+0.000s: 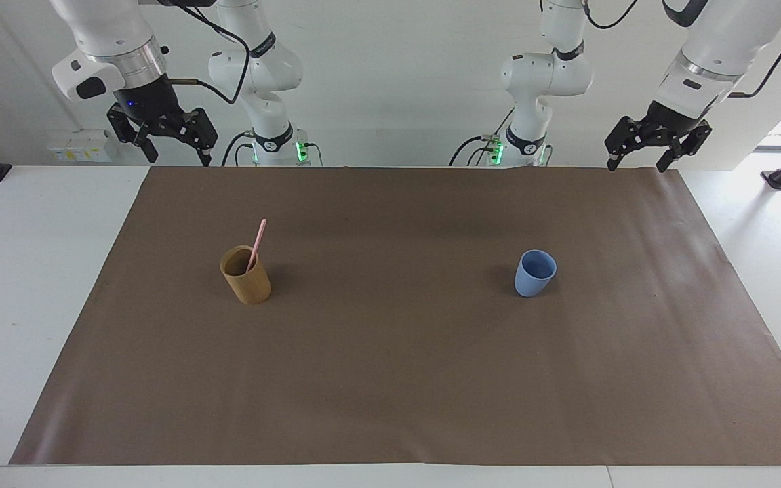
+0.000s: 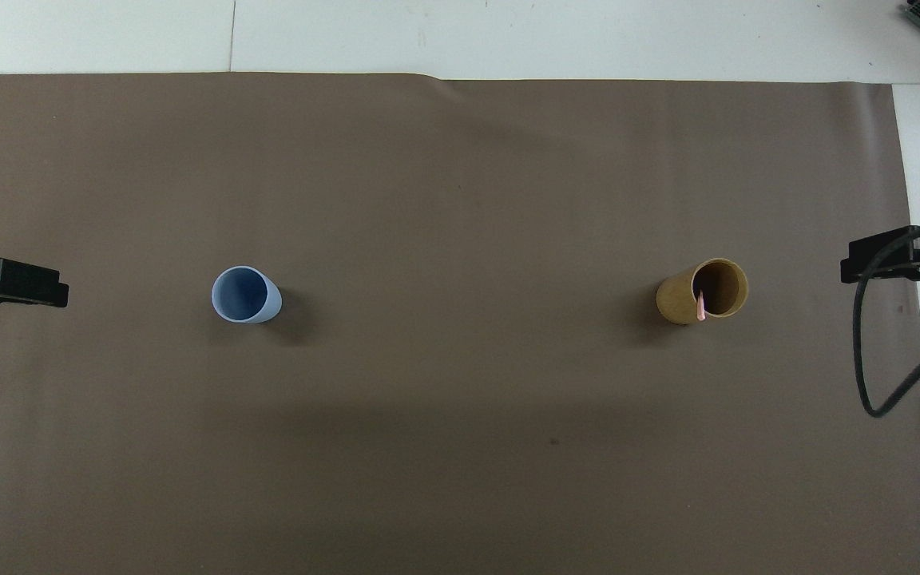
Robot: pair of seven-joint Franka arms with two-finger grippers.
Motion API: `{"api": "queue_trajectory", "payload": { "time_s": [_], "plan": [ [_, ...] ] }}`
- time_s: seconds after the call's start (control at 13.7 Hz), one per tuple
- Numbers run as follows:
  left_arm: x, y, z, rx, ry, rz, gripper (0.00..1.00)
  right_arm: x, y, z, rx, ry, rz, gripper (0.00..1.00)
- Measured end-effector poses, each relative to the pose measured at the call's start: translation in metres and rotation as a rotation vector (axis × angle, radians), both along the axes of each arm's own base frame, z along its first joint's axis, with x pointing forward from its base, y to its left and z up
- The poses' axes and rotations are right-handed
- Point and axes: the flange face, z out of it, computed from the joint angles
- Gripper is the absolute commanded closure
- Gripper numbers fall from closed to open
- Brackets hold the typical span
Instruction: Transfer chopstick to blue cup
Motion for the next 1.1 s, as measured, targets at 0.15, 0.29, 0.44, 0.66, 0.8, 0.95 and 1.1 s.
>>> {"api": "queue_trajectory", "payload": {
  "time_s": [0.15,0.29,0.44,0.66,0.8,0.95,1.1],
  "plan": [
    [-0.001,-0.003,-0.001,0.001,0.009,-0.006,0.0,0.0,0.0,0.0,0.0,0.0,0.0,0.0],
    [-0.002,-0.007,-0.001,0.003,0.015,-0.014,0.0,0.0,0.001,0.0,0.0,0.0,0.001,0.0],
    [-0.001,-0.006,-0.003,0.002,0.017,-0.011,0.0,0.0,0.001,0.0,0.0,0.001,0.001,0.0],
    [0.006,-0.004,-0.013,0.005,0.035,-0.007,0.0,0.0,-0.002,-0.001,0.0,0.002,-0.003,0.0],
    [0.02,-0.01,-0.016,0.008,0.037,-0.015,0.0,0.0,-0.002,-0.001,0.0,0.002,-0.004,0.0],
    [0.028,-0.016,-0.016,0.009,0.032,-0.022,0.0,-0.001,-0.002,-0.001,0.0,0.003,-0.004,0.0],
    [0.028,-0.015,-0.016,0.009,0.031,-0.021,0.0,-0.001,-0.002,-0.001,0.0,0.003,-0.004,0.0]
  ]
}}
